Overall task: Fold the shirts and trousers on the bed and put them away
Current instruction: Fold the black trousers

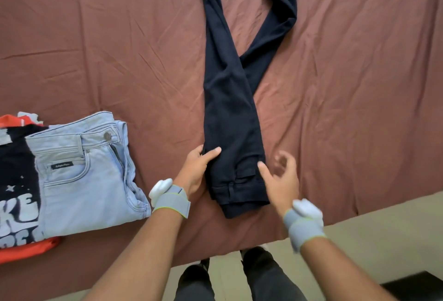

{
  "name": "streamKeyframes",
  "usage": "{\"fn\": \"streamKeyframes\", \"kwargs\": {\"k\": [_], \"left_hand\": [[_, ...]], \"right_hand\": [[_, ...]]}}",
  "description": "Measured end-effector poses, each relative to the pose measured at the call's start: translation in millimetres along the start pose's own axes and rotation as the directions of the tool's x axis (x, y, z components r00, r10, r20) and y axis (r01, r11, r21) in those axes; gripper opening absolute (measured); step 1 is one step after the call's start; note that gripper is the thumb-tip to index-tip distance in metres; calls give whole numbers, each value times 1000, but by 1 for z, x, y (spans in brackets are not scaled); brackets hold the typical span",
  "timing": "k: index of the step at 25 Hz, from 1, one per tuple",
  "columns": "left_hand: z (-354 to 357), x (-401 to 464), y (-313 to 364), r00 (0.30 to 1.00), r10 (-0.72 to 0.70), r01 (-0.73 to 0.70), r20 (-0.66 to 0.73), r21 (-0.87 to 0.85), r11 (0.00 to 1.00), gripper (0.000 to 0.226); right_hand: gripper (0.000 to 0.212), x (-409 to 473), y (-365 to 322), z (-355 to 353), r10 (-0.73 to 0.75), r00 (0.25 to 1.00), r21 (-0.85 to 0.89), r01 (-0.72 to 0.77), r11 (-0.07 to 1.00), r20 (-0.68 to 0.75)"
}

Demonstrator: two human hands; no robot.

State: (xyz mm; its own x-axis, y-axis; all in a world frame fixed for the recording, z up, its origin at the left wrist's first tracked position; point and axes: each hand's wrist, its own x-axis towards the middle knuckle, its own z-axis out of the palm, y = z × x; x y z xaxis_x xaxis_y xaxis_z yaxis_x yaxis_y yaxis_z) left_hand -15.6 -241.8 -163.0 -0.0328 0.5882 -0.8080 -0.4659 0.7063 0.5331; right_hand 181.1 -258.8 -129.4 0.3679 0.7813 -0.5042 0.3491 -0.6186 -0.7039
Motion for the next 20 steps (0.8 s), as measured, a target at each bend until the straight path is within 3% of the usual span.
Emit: {"fn": "streamKeyframes", "kwargs": {"k": [2, 4, 8, 11, 12, 14, 16, 20], "left_hand": [[-1, 6, 7, 999, -19, 18, 43, 14, 1000, 36], [-3, 12, 9, 995, -15, 12, 98, 29, 1000, 37], [-15, 0, -2, 990, -14, 10, 143, 31, 999, 35], [-28, -34, -18, 955, -222, 213, 197, 66, 975, 41], [-30, -41, -17, 931, -291, 286, 220, 56, 957, 42], [-23, -42, 0, 900, -348, 365, 262, -21, 931, 40], [-8, -34, 35, 921, -295, 323, 254, -77, 943, 35], [46, -17, 177, 968, 35, 8, 249, -167, 986, 42]], "right_hand": [[73, 39, -30, 18, 50, 973, -147, -16, 989, 227], [81, 58, -45, 32, 177, 928, -267, -89, 960, 327], [36, 38, -19, 22, 218, 822, 16, -265, 964, 526], [31, -1, -4, -3, 283, 690, -41, -345, 938, 667], [32, -6, -4, -6, 277, 677, -11, -369, 929, 682], [34, -7, -16, -6, 220, 716, 137, -404, 904, 663], [35, 0, -51, 6, 130, 793, 313, -378, 871, 595], [35, 36, -202, 21, -176, 898, 613, -124, 780, 405]]}}
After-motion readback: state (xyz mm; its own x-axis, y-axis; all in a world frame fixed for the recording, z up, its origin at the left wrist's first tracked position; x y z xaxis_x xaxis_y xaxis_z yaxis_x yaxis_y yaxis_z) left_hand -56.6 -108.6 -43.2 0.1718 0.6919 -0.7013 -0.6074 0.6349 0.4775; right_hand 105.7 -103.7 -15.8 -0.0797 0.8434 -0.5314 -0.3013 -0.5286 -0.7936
